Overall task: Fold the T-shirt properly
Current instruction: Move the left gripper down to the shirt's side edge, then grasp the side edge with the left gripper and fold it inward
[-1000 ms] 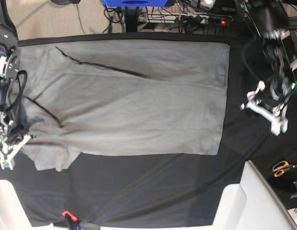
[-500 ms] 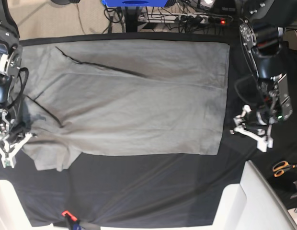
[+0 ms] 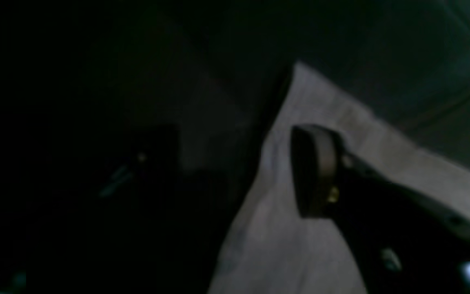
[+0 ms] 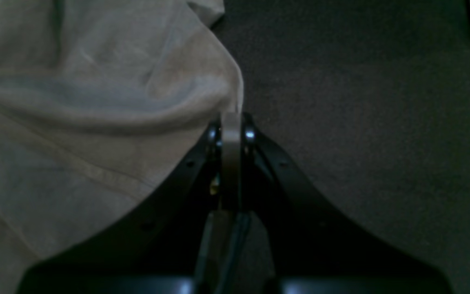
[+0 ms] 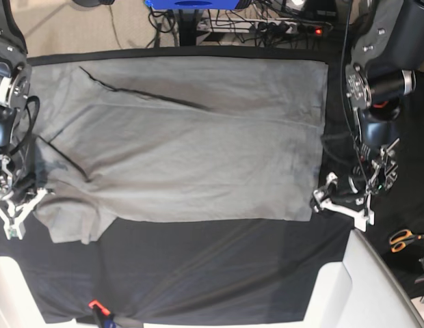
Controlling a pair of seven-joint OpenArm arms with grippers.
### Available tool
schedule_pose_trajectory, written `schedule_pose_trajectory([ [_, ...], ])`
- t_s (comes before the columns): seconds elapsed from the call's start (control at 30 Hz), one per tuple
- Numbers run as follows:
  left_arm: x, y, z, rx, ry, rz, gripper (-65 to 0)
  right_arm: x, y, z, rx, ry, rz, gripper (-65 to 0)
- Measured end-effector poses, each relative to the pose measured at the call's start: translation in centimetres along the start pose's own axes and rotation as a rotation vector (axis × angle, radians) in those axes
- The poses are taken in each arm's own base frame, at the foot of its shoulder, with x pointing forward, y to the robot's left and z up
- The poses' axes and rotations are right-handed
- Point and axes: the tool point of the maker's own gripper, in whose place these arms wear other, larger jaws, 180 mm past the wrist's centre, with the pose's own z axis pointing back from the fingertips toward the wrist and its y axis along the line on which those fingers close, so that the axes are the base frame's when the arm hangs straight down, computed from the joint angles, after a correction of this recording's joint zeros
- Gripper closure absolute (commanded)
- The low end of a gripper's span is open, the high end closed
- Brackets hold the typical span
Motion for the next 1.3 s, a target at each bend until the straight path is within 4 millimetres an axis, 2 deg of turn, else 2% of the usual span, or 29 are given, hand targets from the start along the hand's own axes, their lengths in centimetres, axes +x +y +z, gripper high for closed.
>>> schedule_pose_trajectory([
  [0.17, -0.1, -0.7, -0.5, -0.008, 0.004, 0.016, -44.1, 0.0, 0.0, 0.0, 0.001, -0.001, -0.001, 0.0],
  [0.3, -1.5, -2.5, -1.2, -0.028, 0.035, -0.076, -44.1, 0.1, 0.0, 0.0, 0.001, -0.002, -0.001, 0.0],
  [0.4, -2.8, -3.3, -1.5, -0.064, 0.012, -0.034, -44.1, 0.0, 0.1, 0.0, 0.002, -0.001, -0.001, 0.0],
  [0.53, -3.2, -2.2, -1.0, -0.082, -0.013, 0.032, -44.1, -0.5, 0.1, 0.0, 0.002, 0.008, -0.001, 0.0],
  [0.8, -5.0, -1.1, 1.4, -0.06, 0.046, -0.09, -43.9, -0.8, 0.2, 0.0, 0.006, 0.01, -0.007, 0.0],
  [1.03, -5.6, -0.8, 1.2, -0.065, 0.05, -0.061, -43.6, -0.8, 0.3, 0.0, 0.006, 0.013, -0.007, 0.0],
  [1.1, -5.5, -0.7, 1.2, -0.064, 0.045, -0.06, -38.2, -0.8, 0.3, 0.0, 0.006, 0.013, -0.007, 0.0],
  [1.23, -5.8, -0.1, 1.1, -0.035, 0.054, -0.056, -8.7, -1.0, 0.3, 0.0, 0.007, 0.015, -0.008, 0.0],
  [1.27, -6.0, 0.0, 1.1, -0.035, 0.06, -0.051, -3.0, -1.2, 0.3, 0.0, 0.006, 0.019, -0.007, 0.0],
  [1.3, -6.2, 0.0, 1.1, -0.034, 0.062, -0.051, 0.0, -1.4, 0.3, 0.0, 0.008, 0.022, -0.007, 0.0],
])
